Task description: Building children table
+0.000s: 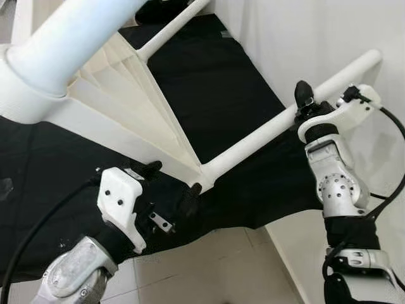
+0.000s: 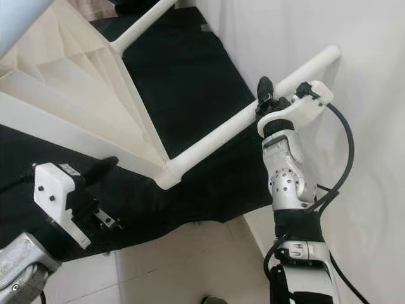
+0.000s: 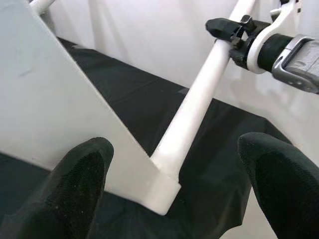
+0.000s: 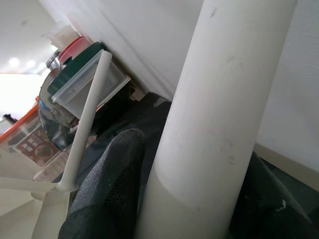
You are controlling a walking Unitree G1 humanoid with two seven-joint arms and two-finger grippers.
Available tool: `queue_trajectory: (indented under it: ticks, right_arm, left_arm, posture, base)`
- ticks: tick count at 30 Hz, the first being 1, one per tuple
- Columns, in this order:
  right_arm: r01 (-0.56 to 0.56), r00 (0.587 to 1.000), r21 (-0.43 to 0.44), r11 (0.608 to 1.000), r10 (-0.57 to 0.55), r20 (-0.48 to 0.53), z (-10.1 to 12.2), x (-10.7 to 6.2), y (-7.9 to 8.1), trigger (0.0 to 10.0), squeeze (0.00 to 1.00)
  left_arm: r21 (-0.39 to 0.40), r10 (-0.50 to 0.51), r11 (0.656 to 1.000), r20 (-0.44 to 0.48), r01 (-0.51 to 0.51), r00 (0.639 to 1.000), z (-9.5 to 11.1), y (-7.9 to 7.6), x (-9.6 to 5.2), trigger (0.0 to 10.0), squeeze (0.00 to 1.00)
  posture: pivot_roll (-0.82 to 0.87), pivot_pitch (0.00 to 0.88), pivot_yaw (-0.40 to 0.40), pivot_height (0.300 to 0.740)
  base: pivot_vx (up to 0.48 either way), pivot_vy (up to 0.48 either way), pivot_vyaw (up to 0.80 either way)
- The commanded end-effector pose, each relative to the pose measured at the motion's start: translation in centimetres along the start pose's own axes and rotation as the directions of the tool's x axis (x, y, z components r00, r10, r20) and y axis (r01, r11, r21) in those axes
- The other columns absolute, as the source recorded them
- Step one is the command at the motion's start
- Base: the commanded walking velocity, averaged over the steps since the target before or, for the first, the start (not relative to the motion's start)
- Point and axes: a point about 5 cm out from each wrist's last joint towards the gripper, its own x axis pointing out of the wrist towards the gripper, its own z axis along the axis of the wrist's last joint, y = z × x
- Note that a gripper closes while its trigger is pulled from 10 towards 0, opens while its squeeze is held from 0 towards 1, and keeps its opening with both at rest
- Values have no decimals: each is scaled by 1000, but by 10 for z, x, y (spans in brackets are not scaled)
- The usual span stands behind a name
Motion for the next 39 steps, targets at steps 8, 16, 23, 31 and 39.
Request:
queue_trajectory:
  ticks: [8,16,23,31,39]
  right_arm:
    - [45,378,-475,879,-455,-806,-166,-112,-110,10000,0]
    - [57,390,-468,882,-452,-802,-162,-107,-113,10000,0]
    - [57,390,-468,882,-452,-802,-162,-107,-113,10000,0]
    - [57,390,-468,882,-452,-802,-162,-107,-113,10000,0]
    - [57,390,-468,882,-452,-802,-162,-107,-113,10000,0]
  left_arm:
    - [166,172,970,62,-180,983,15,24,3,10000,0]
    - [218,283,927,126,-305,951,24,39,11,10000,0]
    - [218,283,927,126,-305,951,24,39,11,10000,0]
    - [218,283,927,126,-305,951,24,39,11,10000,0]
    - [218,283,927,126,-305,951,24,39,11,10000,0]
  posture:
    - [99,388,-14,740]
    - [89,380,-18,740]
    - [89,380,-18,740]
    - [89,380,-18,740]
    - [89,380,-18,740]
  base:
    - [0,0,0]
    - [0,0,0]
    - [0,0,0]
    - [0,0,0]
    - [0,0,0]
